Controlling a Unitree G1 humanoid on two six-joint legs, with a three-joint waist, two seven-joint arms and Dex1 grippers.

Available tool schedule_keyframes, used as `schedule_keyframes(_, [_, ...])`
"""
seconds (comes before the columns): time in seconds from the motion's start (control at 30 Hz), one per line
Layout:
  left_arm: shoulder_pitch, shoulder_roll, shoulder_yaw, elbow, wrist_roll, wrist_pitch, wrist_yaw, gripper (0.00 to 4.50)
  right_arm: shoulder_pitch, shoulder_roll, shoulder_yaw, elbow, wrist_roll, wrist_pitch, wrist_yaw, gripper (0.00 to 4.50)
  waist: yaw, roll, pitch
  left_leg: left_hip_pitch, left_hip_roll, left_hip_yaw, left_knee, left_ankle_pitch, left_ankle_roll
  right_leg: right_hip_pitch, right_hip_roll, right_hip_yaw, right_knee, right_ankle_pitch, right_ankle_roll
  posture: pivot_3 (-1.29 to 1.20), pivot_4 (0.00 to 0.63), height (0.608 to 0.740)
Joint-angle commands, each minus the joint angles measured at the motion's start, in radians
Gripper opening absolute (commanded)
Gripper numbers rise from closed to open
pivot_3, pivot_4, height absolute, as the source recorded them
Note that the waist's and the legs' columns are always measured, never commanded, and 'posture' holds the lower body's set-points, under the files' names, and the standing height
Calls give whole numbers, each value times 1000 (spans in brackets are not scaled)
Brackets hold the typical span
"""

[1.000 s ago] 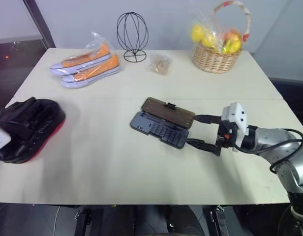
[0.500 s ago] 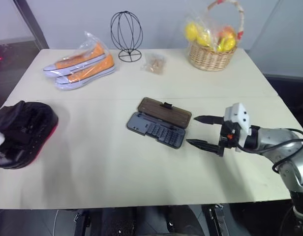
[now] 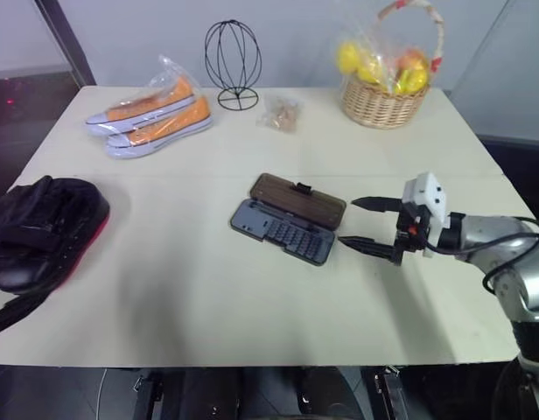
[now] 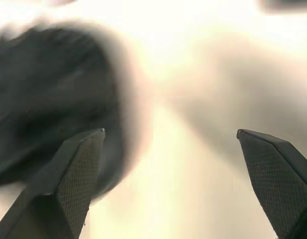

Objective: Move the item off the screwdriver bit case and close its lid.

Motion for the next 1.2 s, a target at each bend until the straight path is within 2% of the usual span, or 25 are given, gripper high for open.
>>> schedule_keyframes(0.03, [-237,117,-202,-132,-217,83,105,4447,-161,26,105,119,-93,16,-11,4500,-4,1,0,0,0,0,0,0,0,0,0,0,0,0,0,0,150,740])
schedule_keyframes(0.13, [-444,124,-454,-144,-201,88,163,4447,-321,103,235,305,-222,3,-36,4500,-21,3,1,6,0,4,0,1,0,4,6,4,1,0,0,0,150,740])
schedule_keyframes(0.23, [-559,107,-590,-136,-168,94,175,4447,-462,189,308,521,-326,-50,-63,4500,-41,2,1,7,1,6,-3,1,0,1,11,6,1,3,4,0,150,740])
schedule_keyframes(0.37, [-617,93,-645,-114,-131,88,161,4447,-613,281,338,817,-413,-138,-75,4500,-53,3,1,-4,1,6,-4,3,-4,-13,13,7,5,2,4,0,150,740])
schedule_keyframes(0.57, [-661,78,-672,-72,-72,73,138,4447,-729,347,339,1114,-493,-263,-70,4500,-55,3,1,-3,1,6,-3,3,-4,-10,11,6,4,2,4,0,150,740])
schedule_keyframes(0.67, [-677,64,-684,-65,-46,68,136,4500,-735,369,343,1175,-519,-304,-45,3583,-56,3,1,-2,1,6,-3,3,-4,-9,11,6,4,2,4,0,150,740])
schedule_keyframes(0.83, [-688,40,-686,-71,-30,77,142,4500,-722,402,343,1240,-565,-377,-67,1030,-59,3,1,-2,1,6,-3,3,-4,-9,11,6,5,2,4,0,150,740])
schedule_keyframes(1.03, [-694,32,-688,-67,-3,77,138,4500,-721,417,332,1290,-607,-429,-92,1030,-59,3,1,0,1,6,-3,3,-5,-9,11,6,7,2,4,0,150,740])
schedule_keyframes(1.13, [-696,29,-688,-62,6,78,132,4500,-712,419,338,1303,-634,-471,-100,144,-58,2,1,0,1,6,-2,3,-5,-8,11,6,9,2,4,0,150,740])
schedule_keyframes(1.2, [-693,27,-685,-55,10,80,128,4500,-702,415,354,1304,-664,-515,-102,63,-61,1,0,3,1,5,-2,3,-5,-6,12,6,9,2,4,0,150,740])
